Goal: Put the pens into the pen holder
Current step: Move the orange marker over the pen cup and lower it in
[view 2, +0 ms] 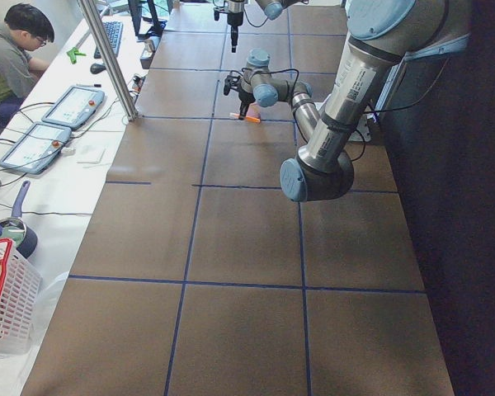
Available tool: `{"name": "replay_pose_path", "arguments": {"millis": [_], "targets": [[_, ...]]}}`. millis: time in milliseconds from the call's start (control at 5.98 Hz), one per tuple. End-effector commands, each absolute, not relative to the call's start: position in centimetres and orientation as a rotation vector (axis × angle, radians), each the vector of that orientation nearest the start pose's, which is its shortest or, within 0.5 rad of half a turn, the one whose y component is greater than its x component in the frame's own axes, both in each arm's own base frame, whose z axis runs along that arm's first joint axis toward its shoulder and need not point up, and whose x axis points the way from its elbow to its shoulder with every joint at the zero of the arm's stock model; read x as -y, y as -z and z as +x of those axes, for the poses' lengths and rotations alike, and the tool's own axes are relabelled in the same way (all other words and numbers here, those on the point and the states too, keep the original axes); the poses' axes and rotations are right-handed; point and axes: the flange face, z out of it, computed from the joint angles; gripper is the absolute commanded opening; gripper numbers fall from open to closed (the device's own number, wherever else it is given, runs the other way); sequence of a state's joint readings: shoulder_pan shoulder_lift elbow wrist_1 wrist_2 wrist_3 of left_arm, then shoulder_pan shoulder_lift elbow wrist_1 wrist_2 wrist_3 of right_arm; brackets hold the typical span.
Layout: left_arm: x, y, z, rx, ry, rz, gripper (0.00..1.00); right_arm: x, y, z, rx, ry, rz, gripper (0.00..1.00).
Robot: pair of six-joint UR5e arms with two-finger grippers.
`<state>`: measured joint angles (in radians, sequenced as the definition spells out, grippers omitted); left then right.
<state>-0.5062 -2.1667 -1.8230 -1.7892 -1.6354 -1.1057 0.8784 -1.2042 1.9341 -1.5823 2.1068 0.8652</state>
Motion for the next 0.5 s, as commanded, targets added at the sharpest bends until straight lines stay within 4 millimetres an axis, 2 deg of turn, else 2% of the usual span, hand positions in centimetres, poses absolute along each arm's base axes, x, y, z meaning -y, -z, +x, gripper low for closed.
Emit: {"name": "replay_pose_path", "arguments": {"millis": [0,167,335], "targets": [[40.4,-15.2,49.6,-1.046,0.030,0.638,0.00,49.8,-29.8,-30.2,0.853,0.025,0.139,1.00],[39.5,-12.7,51.0,-1.066,0.002,0.721,0.00,50.2,-29.7,-29.7,0.853,0.015,0.144,1.00],[38.4,-12.1,51.9,-1.065,0.003,0.757,0.00,50.2,-29.8,-29.7,0.851,0.014,0.146,1.00]]}}
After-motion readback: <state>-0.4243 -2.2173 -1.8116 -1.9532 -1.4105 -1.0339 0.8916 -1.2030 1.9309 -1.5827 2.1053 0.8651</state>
